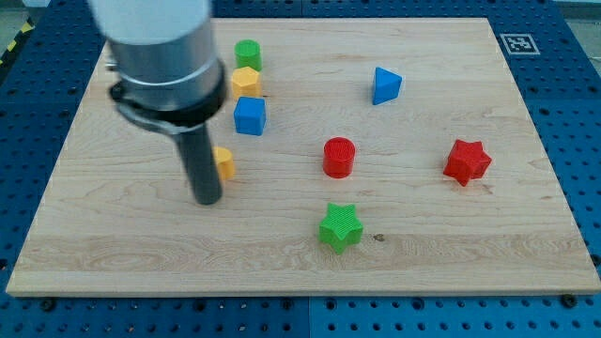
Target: Move the heart below the blue cube
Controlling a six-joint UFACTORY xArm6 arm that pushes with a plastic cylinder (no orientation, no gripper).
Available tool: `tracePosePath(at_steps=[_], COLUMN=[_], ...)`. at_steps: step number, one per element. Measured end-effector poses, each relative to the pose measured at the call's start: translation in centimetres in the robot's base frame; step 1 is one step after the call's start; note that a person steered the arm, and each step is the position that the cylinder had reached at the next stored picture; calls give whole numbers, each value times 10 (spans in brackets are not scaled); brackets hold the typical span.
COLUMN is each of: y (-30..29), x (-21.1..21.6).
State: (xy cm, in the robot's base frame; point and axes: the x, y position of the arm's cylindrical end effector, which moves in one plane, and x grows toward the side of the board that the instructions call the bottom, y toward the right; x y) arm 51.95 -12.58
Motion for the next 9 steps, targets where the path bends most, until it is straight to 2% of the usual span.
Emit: tracePosePath(at_steps=[3,7,9], y=[-22,44,45], x=[-6,-28,-33])
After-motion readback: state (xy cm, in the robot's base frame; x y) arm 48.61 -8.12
